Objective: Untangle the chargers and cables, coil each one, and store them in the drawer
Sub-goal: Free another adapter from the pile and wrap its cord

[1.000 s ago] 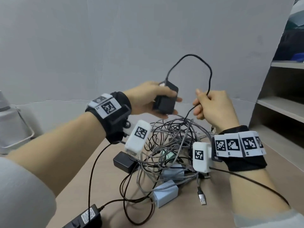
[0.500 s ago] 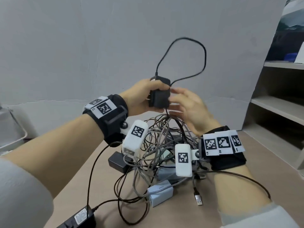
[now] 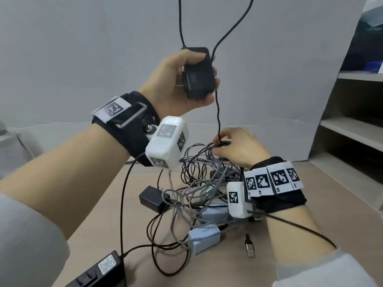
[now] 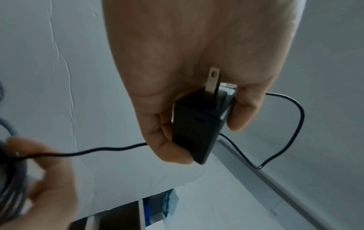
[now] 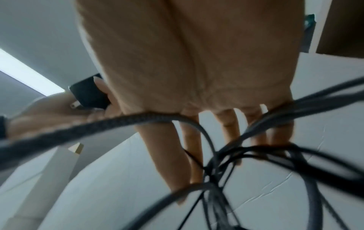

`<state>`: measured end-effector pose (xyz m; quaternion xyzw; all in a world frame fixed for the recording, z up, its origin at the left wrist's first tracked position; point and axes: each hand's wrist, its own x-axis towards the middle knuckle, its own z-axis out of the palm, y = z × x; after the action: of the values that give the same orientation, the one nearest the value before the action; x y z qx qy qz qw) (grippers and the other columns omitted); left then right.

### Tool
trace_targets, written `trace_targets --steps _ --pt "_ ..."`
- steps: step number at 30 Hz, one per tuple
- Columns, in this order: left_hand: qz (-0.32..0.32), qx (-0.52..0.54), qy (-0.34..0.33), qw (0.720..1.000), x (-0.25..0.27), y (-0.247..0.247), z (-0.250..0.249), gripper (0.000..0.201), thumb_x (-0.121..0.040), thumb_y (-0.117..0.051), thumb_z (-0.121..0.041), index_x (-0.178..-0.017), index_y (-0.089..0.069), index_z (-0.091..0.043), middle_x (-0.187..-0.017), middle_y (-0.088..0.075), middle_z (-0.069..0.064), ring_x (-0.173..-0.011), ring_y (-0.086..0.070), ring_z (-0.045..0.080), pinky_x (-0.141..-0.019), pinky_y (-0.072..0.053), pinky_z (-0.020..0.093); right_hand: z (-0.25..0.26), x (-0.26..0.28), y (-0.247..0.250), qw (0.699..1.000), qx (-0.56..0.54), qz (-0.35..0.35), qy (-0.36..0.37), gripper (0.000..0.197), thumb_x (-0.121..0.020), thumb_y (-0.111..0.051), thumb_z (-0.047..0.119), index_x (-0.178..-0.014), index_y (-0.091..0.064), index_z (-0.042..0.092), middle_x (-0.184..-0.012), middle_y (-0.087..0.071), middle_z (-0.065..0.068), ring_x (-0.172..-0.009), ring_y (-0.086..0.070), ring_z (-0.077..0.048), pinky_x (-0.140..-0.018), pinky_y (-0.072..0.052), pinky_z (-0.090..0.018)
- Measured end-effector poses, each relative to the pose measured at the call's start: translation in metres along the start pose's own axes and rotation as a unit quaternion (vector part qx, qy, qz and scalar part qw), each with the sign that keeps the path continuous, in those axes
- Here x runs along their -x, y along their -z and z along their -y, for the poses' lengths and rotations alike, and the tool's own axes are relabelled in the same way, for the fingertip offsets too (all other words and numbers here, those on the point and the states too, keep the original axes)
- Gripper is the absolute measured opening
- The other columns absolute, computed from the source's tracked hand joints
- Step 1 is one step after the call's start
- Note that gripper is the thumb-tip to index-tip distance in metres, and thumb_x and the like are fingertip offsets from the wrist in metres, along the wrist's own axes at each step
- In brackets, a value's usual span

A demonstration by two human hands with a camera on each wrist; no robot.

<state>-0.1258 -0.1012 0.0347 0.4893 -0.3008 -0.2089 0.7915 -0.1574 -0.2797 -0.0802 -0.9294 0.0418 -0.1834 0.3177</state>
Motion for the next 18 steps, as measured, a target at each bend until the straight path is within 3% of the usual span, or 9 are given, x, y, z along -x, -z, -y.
trace_targets --steps 2,3,6,9,11,13,15,18 --pt "-0.001 0.026 -0.008 1.0 0.002 0.001 -0.005 0.026 -0.085 -0.062 -0.02 -0.108 -0.06 -0.009 -0.097 -0.062 0.01 -0.084 -0.063 0.028 -0.066 -0.05 0.034 -0.003 0.003 0.006 0.997 0.065 0.036 -0.013 0.033 -0.086 -0.069 0.022 -0.117 -0.068 0.033 -0.123 -0.058 -0.003 -0.118 -0.048 -0.025 -0.094 -0.038 -0.029" --pt "-0.011 0.04 -0.012 0.999 0.002 0.003 -0.007 0.024 -0.086 -0.062 -0.019 -0.108 -0.061 -0.009 -0.096 -0.062 0.01 -0.084 -0.062 0.028 -0.066 -0.049 0.034 -0.004 0.004 0.009 0.997 0.071 0.041 -0.009 0.036 -0.089 -0.067 0.017 -0.124 -0.066 0.029 -0.122 -0.063 -0.003 -0.11 -0.055 -0.021 -0.09 -0.04 -0.027" --pt "-0.093 0.067 -0.039 0.993 -0.002 0.014 -0.006 0.025 -0.089 -0.062 -0.018 -0.111 -0.057 -0.006 -0.096 -0.06 0.012 -0.082 -0.065 0.03 -0.066 -0.051 0.036 -0.008 0.002 0.01 0.999 0.029 0.018 -0.008 0.031 -0.091 -0.061 0.008 -0.115 -0.07 0.026 -0.088 -0.073 0.0 -0.061 -0.061 -0.007 -0.053 -0.041 -0.019" --pt "-0.193 0.032 -0.073 0.978 -0.008 0.028 -0.003 0.022 -0.092 -0.063 -0.016 -0.108 -0.055 -0.005 -0.092 -0.061 0.013 -0.077 -0.068 0.029 -0.066 -0.054 0.037 -0.007 -0.003 0.007 0.993 -0.087 -0.071 -0.024 0.025 -0.091 -0.057 0.003 -0.098 -0.071 0.021 -0.07 -0.069 -0.003 -0.039 -0.053 0.002 -0.041 -0.037 -0.011" --pt "-0.239 -0.008 -0.077 0.968 -0.01 0.037 0.0 0.019 -0.093 -0.061 -0.016 -0.108 -0.052 -0.007 -0.088 -0.06 0.011 -0.074 -0.068 0.027 -0.065 -0.056 0.035 -0.005 -0.005 0.01 0.972 -0.172 -0.161 -0.023 0.024 -0.091 -0.055 0.005 -0.098 -0.073 0.019 -0.067 -0.07 -0.002 -0.043 -0.053 0.001 -0.049 -0.042 -0.013" --pt "-0.263 -0.027 -0.066 0.962 -0.01 0.045 0.006 0.018 -0.094 -0.059 -0.016 -0.107 -0.051 -0.008 -0.089 -0.058 0.012 -0.076 -0.067 0.027 -0.063 -0.056 0.035 -0.006 -0.006 0.015 0.945 -0.235 -0.226 -0.024 0.027 -0.094 -0.053 0.006 -0.105 -0.071 0.023 -0.07 -0.071 -0.001 -0.05 -0.056 -0.006 -0.055 -0.049 -0.024" --pt "-0.27 -0.041 -0.054 0.96 -0.008 0.051 0.012 0.016 -0.094 -0.06 -0.015 -0.105 -0.051 -0.009 -0.09 -0.058 0.012 -0.079 -0.067 0.029 -0.062 -0.056 0.035 -0.008 -0.005 0.017 0.941 -0.242 -0.234 -0.026 0.032 -0.097 -0.049 0.005 -0.11 -0.068 0.027 -0.079 -0.071 0.0 -0.058 -0.059 -0.01 -0.062 -0.053 -0.026" --pt "-0.248 -0.041 -0.053 0.966 -0.006 0.05 0.016 0.02 -0.092 -0.063 -0.016 -0.107 -0.053 -0.009 -0.092 -0.06 0.013 -0.078 -0.069 0.03 -0.063 -0.056 0.036 -0.014 -0.006 0.013 0.972 -0.149 -0.179 -0.03 0.043 -0.095 -0.043 0.003 -0.11 -0.072 0.031 -0.103 -0.073 0.001 -0.087 -0.065 -0.019 -0.085 -0.053 -0.033"
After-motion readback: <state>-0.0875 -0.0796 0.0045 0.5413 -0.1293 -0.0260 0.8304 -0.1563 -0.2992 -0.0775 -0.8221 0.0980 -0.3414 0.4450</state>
